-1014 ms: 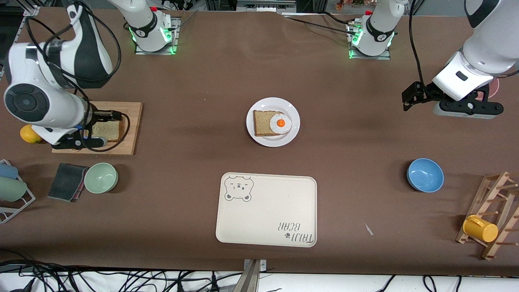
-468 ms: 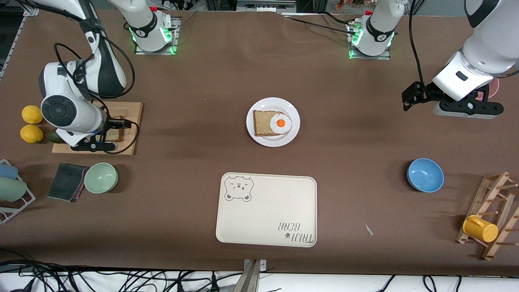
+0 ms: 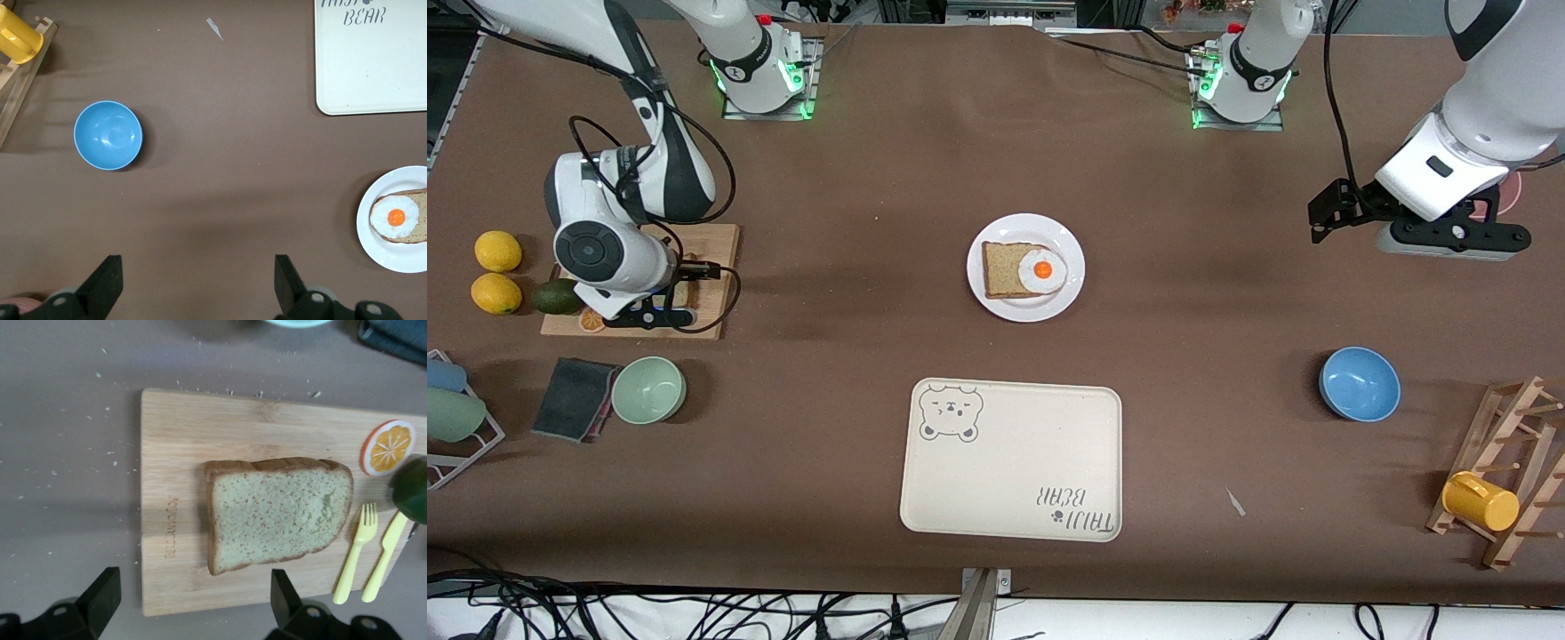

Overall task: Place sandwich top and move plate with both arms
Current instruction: 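Move the right gripper over the bread slice on the cutting board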

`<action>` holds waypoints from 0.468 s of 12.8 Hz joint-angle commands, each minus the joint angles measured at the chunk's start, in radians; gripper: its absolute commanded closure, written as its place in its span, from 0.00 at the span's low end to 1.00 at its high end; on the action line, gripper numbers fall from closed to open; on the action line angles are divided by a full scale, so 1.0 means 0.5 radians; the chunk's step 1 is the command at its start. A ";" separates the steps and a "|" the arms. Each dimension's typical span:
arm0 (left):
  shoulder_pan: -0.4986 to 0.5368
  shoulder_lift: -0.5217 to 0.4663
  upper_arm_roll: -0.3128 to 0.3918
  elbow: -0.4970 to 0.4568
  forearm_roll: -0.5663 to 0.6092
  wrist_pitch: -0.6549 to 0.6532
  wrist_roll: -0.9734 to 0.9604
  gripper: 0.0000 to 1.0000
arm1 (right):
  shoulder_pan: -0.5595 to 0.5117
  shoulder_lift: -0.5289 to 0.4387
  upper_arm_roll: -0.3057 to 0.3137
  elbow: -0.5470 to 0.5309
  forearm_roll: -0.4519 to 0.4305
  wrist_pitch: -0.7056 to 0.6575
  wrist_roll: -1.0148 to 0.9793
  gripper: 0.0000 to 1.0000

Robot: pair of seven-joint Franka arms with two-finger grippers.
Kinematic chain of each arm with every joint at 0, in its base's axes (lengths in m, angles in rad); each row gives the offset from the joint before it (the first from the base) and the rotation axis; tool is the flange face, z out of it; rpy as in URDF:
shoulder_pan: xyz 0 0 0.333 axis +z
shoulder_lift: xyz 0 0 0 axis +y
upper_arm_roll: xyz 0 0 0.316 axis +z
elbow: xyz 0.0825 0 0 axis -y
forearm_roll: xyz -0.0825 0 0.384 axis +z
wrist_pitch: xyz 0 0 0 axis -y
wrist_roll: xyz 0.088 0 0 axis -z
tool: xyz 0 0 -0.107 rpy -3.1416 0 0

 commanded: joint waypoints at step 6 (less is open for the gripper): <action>0.014 0.004 -0.010 0.025 0.045 -0.035 -0.003 0.00 | -0.021 0.139 -0.057 -0.036 -0.047 0.132 0.027 0.13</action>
